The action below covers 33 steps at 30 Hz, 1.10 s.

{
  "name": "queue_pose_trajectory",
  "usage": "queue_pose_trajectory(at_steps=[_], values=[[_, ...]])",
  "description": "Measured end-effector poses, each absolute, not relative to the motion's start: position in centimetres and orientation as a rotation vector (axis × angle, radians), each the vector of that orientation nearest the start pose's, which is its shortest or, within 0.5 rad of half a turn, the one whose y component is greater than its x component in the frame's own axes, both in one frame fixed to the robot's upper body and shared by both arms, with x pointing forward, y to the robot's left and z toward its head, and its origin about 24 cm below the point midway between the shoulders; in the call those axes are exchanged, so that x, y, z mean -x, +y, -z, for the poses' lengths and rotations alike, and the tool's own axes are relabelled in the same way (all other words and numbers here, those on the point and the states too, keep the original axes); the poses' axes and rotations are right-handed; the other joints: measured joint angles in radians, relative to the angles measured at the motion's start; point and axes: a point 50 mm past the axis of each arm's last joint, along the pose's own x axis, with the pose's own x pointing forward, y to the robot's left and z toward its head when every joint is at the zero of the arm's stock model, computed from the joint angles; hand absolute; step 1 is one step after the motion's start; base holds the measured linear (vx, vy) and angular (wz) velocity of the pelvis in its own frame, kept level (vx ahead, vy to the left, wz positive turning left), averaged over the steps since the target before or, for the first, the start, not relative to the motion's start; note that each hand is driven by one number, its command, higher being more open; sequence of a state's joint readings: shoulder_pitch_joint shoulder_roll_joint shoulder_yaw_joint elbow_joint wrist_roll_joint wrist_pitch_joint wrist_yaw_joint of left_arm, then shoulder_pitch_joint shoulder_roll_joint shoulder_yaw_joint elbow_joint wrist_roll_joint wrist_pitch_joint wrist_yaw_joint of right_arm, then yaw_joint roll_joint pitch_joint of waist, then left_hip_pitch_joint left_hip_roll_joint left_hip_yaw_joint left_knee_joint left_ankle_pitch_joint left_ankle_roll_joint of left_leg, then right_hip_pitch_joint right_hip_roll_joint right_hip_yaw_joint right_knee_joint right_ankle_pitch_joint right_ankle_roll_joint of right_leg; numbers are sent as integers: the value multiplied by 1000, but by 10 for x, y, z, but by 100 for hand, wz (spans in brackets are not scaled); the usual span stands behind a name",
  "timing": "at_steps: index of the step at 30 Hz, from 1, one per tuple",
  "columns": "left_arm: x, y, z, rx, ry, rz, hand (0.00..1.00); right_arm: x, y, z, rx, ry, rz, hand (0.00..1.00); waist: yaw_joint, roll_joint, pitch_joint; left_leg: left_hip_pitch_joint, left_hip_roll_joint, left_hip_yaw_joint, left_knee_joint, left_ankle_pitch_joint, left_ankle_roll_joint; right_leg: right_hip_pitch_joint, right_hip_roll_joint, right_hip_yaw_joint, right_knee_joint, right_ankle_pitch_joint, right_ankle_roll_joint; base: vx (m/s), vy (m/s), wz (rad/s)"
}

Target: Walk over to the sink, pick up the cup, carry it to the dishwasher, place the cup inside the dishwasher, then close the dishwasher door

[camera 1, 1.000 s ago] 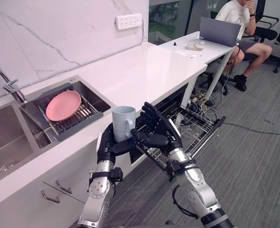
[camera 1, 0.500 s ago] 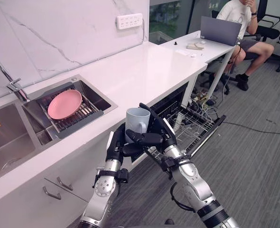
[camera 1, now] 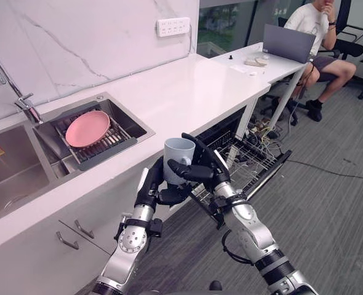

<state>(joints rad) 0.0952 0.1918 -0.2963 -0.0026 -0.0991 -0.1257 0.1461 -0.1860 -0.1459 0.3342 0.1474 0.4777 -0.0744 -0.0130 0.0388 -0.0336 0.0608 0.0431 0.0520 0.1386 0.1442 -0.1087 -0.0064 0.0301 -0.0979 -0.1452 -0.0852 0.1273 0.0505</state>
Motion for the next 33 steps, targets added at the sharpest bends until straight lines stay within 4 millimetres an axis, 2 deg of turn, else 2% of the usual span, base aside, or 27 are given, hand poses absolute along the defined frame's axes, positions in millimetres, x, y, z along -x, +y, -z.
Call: queue_pose_trajectory(at_steps=[3, 9, 17, 20, 21, 22, 25, 28, 33], values=[[-223, 127, -23, -20, 8, 91, 90, -280, -101, -56, -234, -35, -259, 30, 3, -9, 5, -1, 0, 0, 0, -1, -1, -1, 0, 0, 0, 0, 0, 0, 0, 0], [-214, 139, -14, 21, 51, -11, 90, -287, -133, -72, -98, -135, -59, 30, 4, -9, 5, -17, 0, 0, -1, -2, -1, -17, 0, -1, 0, -1, 1, -5, 1, 0], [-206, 134, -9, 33, 72, 16, 90, -287, -146, -71, 121, -162, 9, 30, 3, -6, 14, -81, -1, -18, 6, -3, -3, -63, -3, -18, 0, -3, 1, -19, -5, 6], [-199, 132, 3, 30, 120, 59, 90, -291, -164, -52, 254, -81, 43, 30, 6, -5, 56, -141, -3, -49, 40, -3, -2, -91, -7, -51, 1, -1, 3, -29, -16, 33], [-197, 134, 11, 25, 155, 56, 90, -296, -177, -40, 301, -11, 81, 30, 16, 1, 95, -168, -3, -66, 62, -4, -2, -103, -7, -67, 1, 2, 2, -28, -20, 31], [-196, 135, 14, 27, 170, 55, 90, -298, -182, -36, 315, 16, 101, 30, 19, 5, 109, -182, -3, -74, 71, -5, -1, -108, -7, -74, 1, 4, 2, -46, -23, 39], [-191, 147, 32, 47, 254, 7, 90, -309, -207, -27, 398, 116, 188, 30, 32, 34, 186, -245, -5, -106, 108, -5, -1, -145, -10, -104, 17, 5, 1, -67, -13, 27], [-185, 165, 46, 63, 317, -83, 90, -329, -226, -44, 475, 112, 255, 30, 50, 66, 255, -306, -6, -116, 143, -4, -1, -201, -14, -110, 52, 5, 1, -108, 6, 9], [-185, 181, 57, 68, 358, -195, 90, -354, -251, -78, 496, 81, 387, 30, 63, 82, 316, -375, -11, -131, 185, -2, 3, -265, -24, -122, 104, 0, -3, -113, 22, 10]])
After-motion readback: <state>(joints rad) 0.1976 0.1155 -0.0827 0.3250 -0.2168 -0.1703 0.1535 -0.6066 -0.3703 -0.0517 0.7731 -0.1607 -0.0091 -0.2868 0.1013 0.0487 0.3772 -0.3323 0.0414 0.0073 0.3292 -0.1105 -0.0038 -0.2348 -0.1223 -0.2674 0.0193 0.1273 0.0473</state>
